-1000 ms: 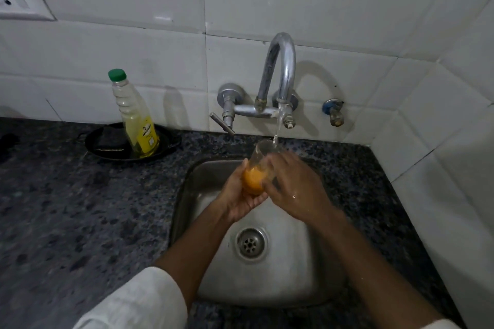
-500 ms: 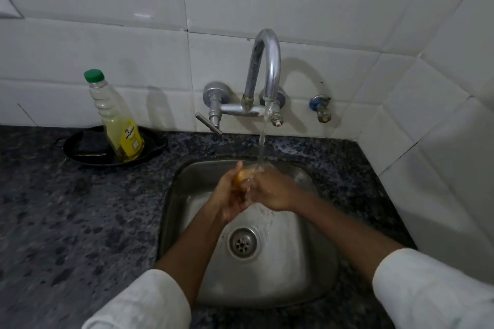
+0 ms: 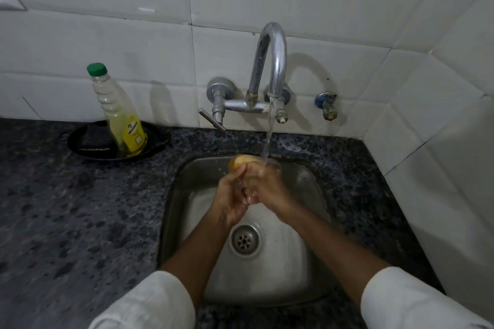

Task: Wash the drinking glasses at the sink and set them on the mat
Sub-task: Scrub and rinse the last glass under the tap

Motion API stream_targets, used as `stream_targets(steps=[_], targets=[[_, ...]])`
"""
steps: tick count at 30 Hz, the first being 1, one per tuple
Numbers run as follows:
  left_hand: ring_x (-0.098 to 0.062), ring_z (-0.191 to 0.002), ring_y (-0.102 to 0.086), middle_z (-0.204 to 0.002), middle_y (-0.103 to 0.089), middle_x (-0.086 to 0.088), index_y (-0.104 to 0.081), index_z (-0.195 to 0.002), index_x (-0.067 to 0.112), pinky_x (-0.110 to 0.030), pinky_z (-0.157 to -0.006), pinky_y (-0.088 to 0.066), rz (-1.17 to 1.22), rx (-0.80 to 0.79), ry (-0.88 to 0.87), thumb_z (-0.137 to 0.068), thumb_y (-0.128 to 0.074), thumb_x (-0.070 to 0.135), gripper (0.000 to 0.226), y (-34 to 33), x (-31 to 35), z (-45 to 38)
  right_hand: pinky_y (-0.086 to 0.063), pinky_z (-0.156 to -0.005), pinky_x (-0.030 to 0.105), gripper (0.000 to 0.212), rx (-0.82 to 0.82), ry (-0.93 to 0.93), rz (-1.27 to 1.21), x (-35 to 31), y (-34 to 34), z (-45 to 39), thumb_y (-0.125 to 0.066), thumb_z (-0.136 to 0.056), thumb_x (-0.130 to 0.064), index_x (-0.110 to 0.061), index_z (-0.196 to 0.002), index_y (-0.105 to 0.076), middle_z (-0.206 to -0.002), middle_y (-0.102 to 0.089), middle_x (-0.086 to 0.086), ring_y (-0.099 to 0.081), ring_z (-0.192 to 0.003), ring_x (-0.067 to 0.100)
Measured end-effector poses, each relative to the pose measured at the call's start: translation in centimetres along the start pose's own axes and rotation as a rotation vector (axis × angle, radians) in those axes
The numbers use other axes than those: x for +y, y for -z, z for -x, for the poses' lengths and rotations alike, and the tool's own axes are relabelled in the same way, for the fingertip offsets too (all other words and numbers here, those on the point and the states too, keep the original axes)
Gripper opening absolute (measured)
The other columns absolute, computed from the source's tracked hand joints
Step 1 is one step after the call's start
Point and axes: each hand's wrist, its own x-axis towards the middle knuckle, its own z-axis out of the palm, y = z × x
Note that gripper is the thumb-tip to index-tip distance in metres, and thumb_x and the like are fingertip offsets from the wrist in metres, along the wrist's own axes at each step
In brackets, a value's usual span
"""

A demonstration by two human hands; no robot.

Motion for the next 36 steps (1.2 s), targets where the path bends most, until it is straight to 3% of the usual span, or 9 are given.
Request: stream_targets(steps=[4, 8, 10, 14, 19, 24, 28, 33, 36], targets=[[-0.024, -0.079, -0.068, -0.097, -0.071, -0.017, -0.068, -0.111, 0.007, -0.033, -0.069, -0.060, -0.439, 0.180, 0.155, -0.085, -0.069, 0.047, 0.048, 0.3, 1.0, -0.9, -0.044, -0.075, 0.030, 0.029, -0.329, 0.319, 0.655, 2.1, 1.8, 0.2, -0.051, -0.092, -0.025, -0.015, -0.118, -0.058, -0.116, -0.056, 0.002, -0.053, -0.106, 0.018], [-0.021, -0.072, -0.064, -0.096, -0.065, -0.018, -0.062, -0.115, 0.003, -0.030, -0.064, -0.057, -0.088, -0.012, 0.046, -0.088, -0.065, 0.034, 0.041, 0.5, -0.4, -0.1, -0.045, -0.053, 0.025, 0.022, 0.038, -0.003, -0.089, -0.2, 0.1, -0.2, -0.053, -0.094, -0.016, 0.001, -0.091, -0.067, -0.083, -0.065, 0.021, -0.058, -0.064, 0.016], [-0.021, -0.068, -0.062, -0.090, -0.065, -0.018, -0.066, -0.105, -0.001, -0.029, -0.056, -0.054, 0.053, -0.037, 0.004, -0.086, -0.066, 0.032, 0.038, 0.8, -0.4, -0.5, -0.043, -0.051, 0.024, 0.015, 0.050, 0.105, -0.067, -0.5, 0.0, -0.1, -0.053, -0.093, -0.011, -0.006, -0.090, -0.066, -0.078, -0.061, 0.013, -0.056, -0.060, 0.014], [-0.020, -0.074, -0.064, -0.090, -0.072, -0.013, -0.072, -0.112, 0.008, -0.029, -0.060, -0.054, -0.494, 0.102, 0.088, -0.078, -0.069, 0.059, 0.062, 0.8, 1.4, -1.0, -0.038, -0.070, 0.026, 0.018, -0.258, 0.356, 0.496, 1.3, 1.7, -0.1, -0.054, -0.089, -0.014, -0.009, -0.105, -0.060, -0.100, -0.057, 0.004, -0.055, -0.089, 0.017], [-0.022, -0.071, -0.069, -0.097, -0.069, -0.019, -0.059, -0.116, -0.001, -0.035, -0.065, -0.061, 0.026, -0.048, -0.005, -0.089, -0.061, 0.028, 0.040, 0.5, 0.3, 0.0, -0.050, -0.064, 0.033, 0.021, 0.027, 0.020, -0.281, -1.7, 0.7, -0.5, -0.052, -0.093, -0.014, 0.002, -0.092, -0.065, -0.090, -0.065, 0.030, -0.062, -0.070, 0.021], [-0.032, -0.099, -0.066, -0.109, -0.071, -0.020, -0.069, -0.116, 0.002, -0.042, -0.088, -0.055, -0.424, 0.092, 0.094, -0.082, -0.068, 0.054, 0.061, 0.8, 1.5, -0.8, -0.040, -0.070, 0.028, 0.019, -0.289, 0.357, 0.543, 0.2, 2.9, -0.8, -0.052, -0.094, -0.020, -0.012, -0.108, -0.063, -0.100, -0.061, 0.005, -0.057, -0.091, 0.020], [-0.028, -0.087, -0.069, -0.103, -0.070, -0.022, -0.066, -0.113, -0.001, -0.036, -0.075, -0.058, 0.009, -0.073, -0.017, -0.092, -0.057, 0.034, 0.041, 0.4, 0.5, -0.5, -0.055, -0.062, 0.028, 0.019, -0.050, 0.157, -0.181, -0.8, 1.5, -1.4, -0.051, -0.090, -0.011, -0.008, -0.080, -0.066, -0.074, -0.066, -0.003, -0.064, -0.066, 0.010], [-0.020, -0.071, -0.071, -0.086, -0.071, -0.012, -0.071, -0.100, 0.004, -0.032, -0.061, -0.060, -0.250, 0.067, 0.160, -0.087, -0.065, 0.047, 0.046, 0.4, 2.0, -1.4, -0.040, -0.065, 0.036, 0.022, -0.372, 0.370, 0.818, -0.5, 2.6, -1.2, -0.050, -0.092, -0.027, -0.010, -0.105, -0.056, -0.107, -0.059, 0.010, -0.059, -0.095, 0.028], [-0.030, -0.104, -0.066, -0.117, -0.067, -0.021, -0.064, -0.123, 0.001, -0.040, -0.087, -0.057, -0.156, -0.039, 0.175, -0.094, -0.055, 0.050, 0.058, 0.5, 1.4, -0.8, -0.038, -0.064, 0.031, 0.025, -0.218, 0.243, 0.560, -1.4, 2.3, -2.4, -0.050, -0.091, -0.028, -0.006, -0.096, -0.062, -0.100, -0.062, 0.010, -0.062, -0.091, 0.026]])
